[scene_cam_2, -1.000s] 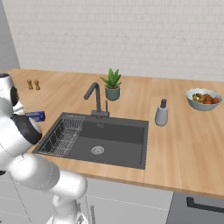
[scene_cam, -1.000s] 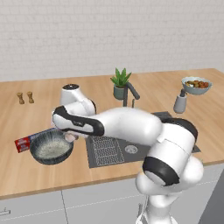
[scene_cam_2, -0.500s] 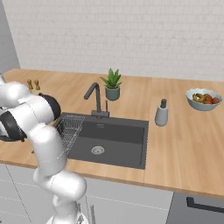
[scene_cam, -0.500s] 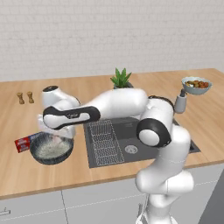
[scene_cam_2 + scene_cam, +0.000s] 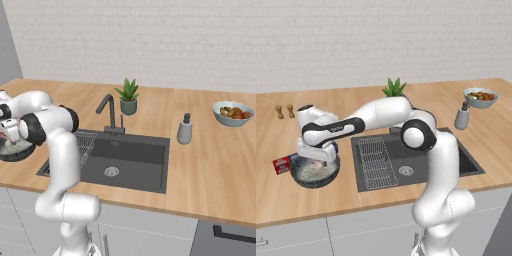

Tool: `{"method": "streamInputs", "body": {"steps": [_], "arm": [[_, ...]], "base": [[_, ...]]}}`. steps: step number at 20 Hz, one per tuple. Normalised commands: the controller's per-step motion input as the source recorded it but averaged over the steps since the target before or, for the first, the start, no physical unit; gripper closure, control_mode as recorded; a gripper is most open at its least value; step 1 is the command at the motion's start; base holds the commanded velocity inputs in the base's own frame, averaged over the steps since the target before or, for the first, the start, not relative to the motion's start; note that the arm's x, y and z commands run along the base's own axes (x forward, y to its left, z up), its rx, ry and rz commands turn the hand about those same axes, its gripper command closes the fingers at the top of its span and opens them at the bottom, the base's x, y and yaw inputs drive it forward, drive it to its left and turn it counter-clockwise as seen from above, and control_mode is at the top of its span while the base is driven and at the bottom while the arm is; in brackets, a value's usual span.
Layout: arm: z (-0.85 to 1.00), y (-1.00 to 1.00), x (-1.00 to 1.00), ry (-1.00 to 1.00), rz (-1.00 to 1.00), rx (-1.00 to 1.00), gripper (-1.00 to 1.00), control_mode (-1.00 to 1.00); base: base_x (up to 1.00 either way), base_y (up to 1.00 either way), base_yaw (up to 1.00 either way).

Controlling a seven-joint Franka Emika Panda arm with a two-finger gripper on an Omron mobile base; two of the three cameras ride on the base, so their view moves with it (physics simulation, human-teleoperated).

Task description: Pick the garlic from the sink and place it in the bowl. Then pick the bowl and place it in the microwave. Then close the microwave door and press the start button.

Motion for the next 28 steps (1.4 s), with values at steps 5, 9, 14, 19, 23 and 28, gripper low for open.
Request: {"method": "streamInputs", "body": {"steps": [5,9,14,19,23,28], "arm": [[-0.35,0.00,0.04,0.03,-0.03,0.00,1.00,-1.00],[-0.48,-0.04,-0.03,0.00,0.00,0.00,1.00,-1.00],[-0.48,-0.25,-0.01,-0.02,0.00,0.01,1.00,-1.00],[-0.36,-0.12,0.09,-0.01,0.00,0.04,-1.00,-1.00],[-0.07,-0.18,0.02,-0.01,0.00,0.08,-1.00,-1.00],[0.02,-0.40,-0.04,-0.01,0.00,0.09,-1.00,-1.00]], "base": [[0.00,0.00,0.00],[0.00,0.00,0.00],[0.00,0.00,0.00],[0.00,0.00,0.00],[0.00,0.00,0.00],[0.00,0.00,0.00]]}}
